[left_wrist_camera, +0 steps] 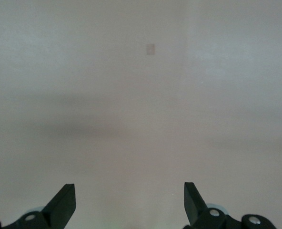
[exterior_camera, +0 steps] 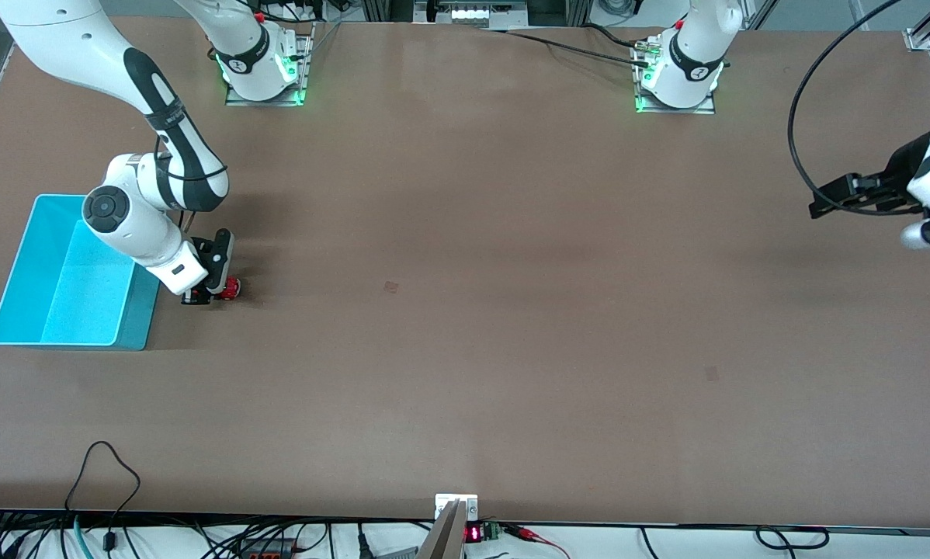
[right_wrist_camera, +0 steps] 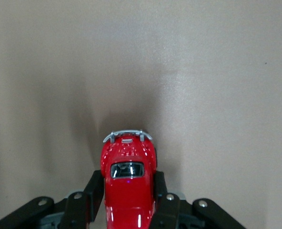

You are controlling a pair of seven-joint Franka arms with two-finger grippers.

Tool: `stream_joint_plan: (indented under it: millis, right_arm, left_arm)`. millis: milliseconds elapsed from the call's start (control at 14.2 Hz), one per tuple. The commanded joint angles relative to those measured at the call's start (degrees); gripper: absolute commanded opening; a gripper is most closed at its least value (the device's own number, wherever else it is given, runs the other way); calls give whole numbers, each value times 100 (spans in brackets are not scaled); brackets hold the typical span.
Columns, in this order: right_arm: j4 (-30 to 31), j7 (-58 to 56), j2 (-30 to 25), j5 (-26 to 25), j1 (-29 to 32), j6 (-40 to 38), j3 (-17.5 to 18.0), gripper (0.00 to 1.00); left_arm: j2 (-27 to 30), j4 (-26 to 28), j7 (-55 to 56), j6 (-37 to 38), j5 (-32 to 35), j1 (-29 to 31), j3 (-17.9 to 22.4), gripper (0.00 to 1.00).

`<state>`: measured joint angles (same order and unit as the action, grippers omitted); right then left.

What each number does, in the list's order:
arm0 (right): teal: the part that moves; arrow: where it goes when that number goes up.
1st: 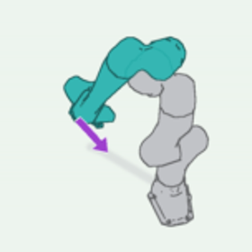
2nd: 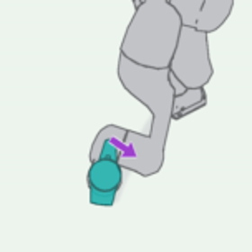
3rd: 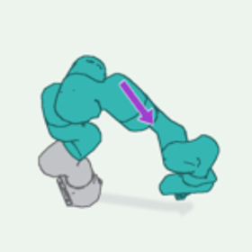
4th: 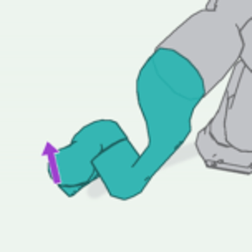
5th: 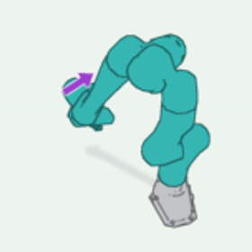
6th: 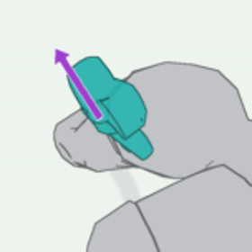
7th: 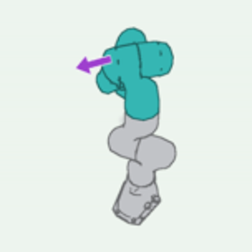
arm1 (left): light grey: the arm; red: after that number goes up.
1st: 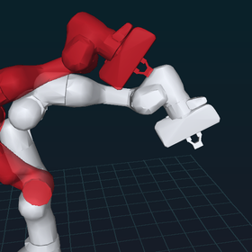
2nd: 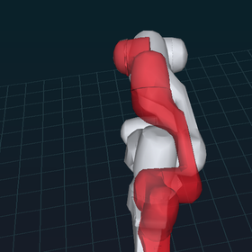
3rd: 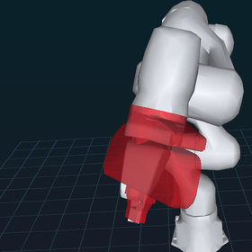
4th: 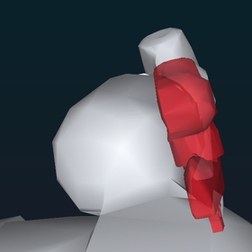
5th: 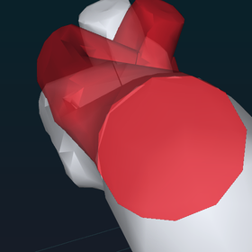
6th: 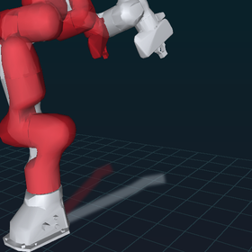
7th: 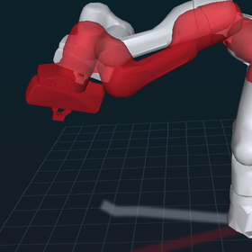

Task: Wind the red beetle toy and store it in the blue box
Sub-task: 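Lift the car with the right gripper and carry it over the box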

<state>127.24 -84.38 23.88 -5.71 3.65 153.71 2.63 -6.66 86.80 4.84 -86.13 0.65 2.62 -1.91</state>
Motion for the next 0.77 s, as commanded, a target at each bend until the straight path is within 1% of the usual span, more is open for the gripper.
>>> stream_joint_plan:
  millis: [0, 141, 211, 423, 563, 704]
  right_arm:
    - [-41, 9, 55, 43, 92, 45, 80, 0]
    - [-137, 96, -6, 52, 66, -34, 88, 0]
    - [-190, 306, -67, 52, 49, -191, 88, 0]
    - [-585, 877, -305, 43, -4, -1165, 97, 0]
    - [-936, 1150, -428, 52, -22, -1737, 167, 0]
    - [-1279, 1440, -568, 148, -22, -2282, 185, 0]
  left_arm:
    - [-81, -347, -106, 96, 382, -7, -29, 100]
    - [-29, -365, -115, 149, 383, 2, -55, 100]
    - [-20, -374, -115, 158, 375, 11, -64, 100]
    - [77, -365, -115, 184, 383, 11, -125, 100]
    - [95, -374, -115, 184, 392, 11, -134, 100]
    - [68, -374, -132, 167, 384, -16, -169, 100]
